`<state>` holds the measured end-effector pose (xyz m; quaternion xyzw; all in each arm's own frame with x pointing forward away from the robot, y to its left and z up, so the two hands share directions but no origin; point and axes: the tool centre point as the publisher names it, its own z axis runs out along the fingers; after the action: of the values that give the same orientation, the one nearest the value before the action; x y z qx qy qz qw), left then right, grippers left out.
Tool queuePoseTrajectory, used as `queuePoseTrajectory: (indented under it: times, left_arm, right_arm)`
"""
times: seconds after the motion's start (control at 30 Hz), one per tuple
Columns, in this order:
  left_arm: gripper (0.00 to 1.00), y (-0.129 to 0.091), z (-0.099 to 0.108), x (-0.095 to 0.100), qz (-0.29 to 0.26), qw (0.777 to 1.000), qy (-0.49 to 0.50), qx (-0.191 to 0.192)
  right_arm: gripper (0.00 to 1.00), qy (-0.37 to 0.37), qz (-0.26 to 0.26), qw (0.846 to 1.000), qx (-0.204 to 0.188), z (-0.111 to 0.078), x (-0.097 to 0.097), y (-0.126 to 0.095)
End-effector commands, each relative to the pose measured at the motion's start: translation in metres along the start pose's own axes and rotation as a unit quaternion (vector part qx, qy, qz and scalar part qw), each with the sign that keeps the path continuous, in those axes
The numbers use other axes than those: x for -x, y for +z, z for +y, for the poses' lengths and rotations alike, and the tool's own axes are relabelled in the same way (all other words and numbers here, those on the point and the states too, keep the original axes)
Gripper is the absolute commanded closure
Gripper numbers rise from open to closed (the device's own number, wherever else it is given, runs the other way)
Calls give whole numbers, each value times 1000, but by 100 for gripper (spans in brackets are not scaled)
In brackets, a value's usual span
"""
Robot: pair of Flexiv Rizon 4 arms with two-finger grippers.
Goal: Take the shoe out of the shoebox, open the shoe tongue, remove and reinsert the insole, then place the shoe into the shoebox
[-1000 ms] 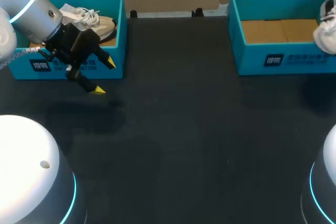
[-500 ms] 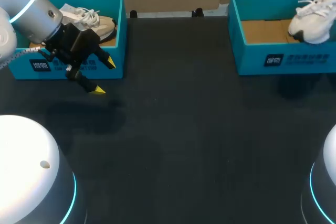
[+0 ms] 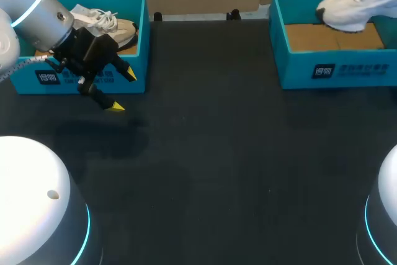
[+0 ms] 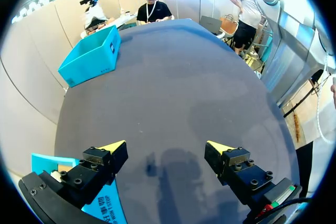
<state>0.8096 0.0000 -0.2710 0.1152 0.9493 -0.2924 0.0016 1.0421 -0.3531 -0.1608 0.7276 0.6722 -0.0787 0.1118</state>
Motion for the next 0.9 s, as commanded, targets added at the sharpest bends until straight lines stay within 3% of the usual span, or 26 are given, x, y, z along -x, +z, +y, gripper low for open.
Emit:
queuePoseTrajectory:
  times: [0.03,0.83,0.9]
  left_arm:
    - [0,0,0,0,0,1000,0,1]
    - [0,0,0,0,0,1000,0,1]
    - [0,0,0,0,0,1000,0,1]
  right_arm:
    - [100,63,-1,998,28,-7,-2,-3]
    - [100,66,-7,998,24,-8,-4,3]
    - [100,81,12,996,26,-7,-9,6]
